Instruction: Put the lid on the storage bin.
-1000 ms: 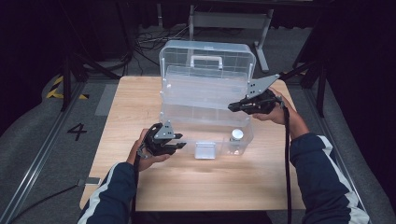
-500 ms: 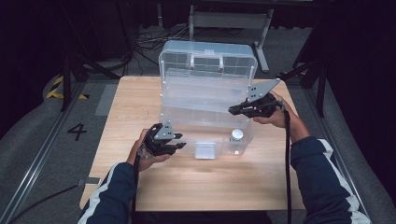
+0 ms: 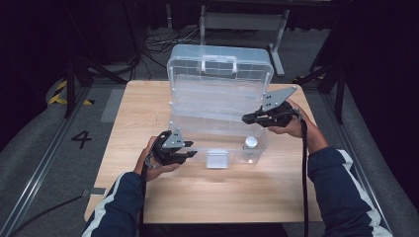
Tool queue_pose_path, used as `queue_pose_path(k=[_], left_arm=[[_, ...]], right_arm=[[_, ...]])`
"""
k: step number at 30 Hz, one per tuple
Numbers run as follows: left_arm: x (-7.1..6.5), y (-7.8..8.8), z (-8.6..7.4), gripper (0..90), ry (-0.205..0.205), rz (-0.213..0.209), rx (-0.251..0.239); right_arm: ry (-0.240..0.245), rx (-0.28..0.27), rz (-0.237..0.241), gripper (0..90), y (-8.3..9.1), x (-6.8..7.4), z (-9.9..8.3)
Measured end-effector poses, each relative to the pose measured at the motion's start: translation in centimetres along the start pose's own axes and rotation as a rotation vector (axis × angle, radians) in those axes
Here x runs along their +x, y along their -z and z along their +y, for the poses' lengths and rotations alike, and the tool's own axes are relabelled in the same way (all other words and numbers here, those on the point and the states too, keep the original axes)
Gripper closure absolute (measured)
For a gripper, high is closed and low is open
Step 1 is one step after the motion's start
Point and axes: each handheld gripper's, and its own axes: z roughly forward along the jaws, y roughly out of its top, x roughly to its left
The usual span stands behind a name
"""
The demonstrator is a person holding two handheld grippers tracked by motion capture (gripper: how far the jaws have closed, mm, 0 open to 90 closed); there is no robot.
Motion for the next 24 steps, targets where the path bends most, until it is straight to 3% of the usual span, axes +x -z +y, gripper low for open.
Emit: queue_pose_path(k=[17, 24], left_arm=[[-0.3, 1.0, 0.0, 59.4, 0.008, -0.011, -0.023], [-0.3, 1.9, -0.1, 58.9, 0.023, 0.024, -0.025]], right_arm=[[0.003, -0.007, -0.006, 87.1, 0.0, 0.4, -0.3], [0.005, -0.007, -0.001, 87.1, 0.0, 0.4, -0.3]])
